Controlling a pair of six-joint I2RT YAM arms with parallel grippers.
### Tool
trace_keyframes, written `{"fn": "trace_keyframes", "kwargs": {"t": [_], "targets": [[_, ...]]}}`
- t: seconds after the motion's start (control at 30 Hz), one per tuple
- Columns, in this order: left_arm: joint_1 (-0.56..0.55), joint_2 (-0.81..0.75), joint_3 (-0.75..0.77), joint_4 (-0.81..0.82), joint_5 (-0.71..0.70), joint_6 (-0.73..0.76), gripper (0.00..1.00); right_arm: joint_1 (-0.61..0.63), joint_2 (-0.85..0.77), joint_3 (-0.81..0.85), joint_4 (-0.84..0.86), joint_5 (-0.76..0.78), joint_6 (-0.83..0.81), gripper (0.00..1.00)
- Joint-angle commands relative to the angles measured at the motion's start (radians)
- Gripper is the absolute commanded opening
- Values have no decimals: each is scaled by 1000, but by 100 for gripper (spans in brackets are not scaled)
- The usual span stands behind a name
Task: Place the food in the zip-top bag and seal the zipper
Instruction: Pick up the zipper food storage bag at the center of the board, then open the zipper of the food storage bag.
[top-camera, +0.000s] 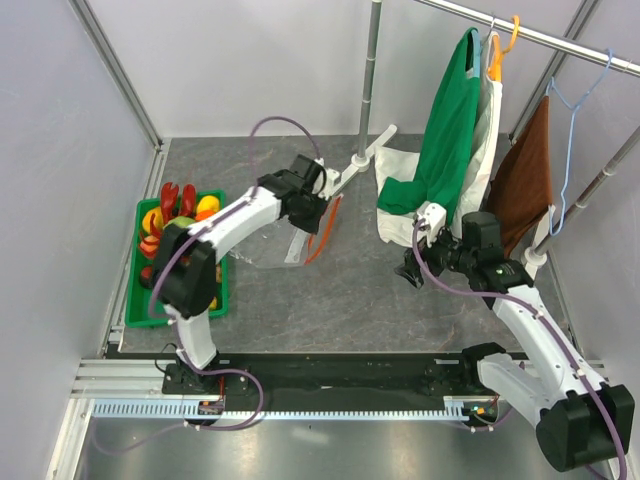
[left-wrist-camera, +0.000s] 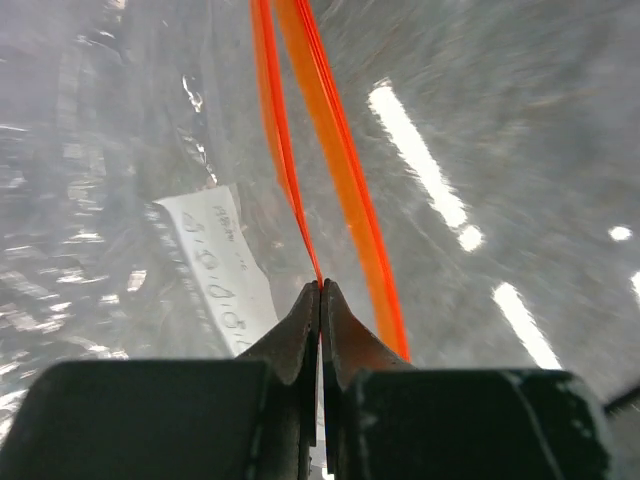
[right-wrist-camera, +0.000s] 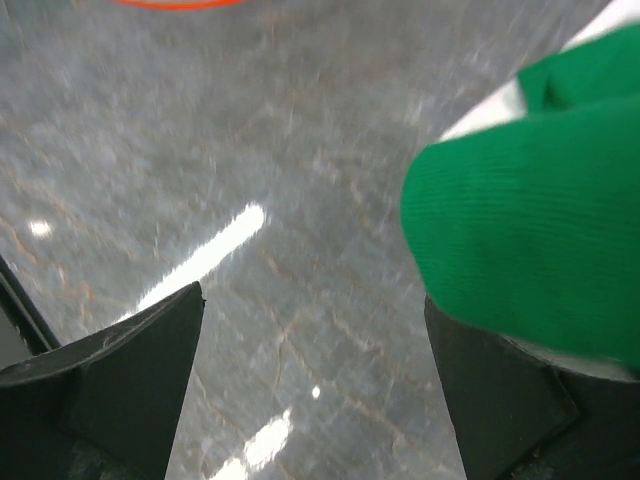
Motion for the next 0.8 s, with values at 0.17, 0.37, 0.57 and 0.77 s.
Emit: {"fn": "trace_keyframes", "kwargs": {"t": [0.17,0.37,0.57,0.77], "targets": [[2,-344,19,-33,63,-33,2,28,20,200,273,11,409,98],[2,-404,2,65,40,-167,2,110,100,306,329,94,665,97],[1,-416,-5,165,162,-296,2,244,189,339,397,208,813,97],[2,-404,-14,208,254,-368,2,305,310,374,438,269,919,94]]}}
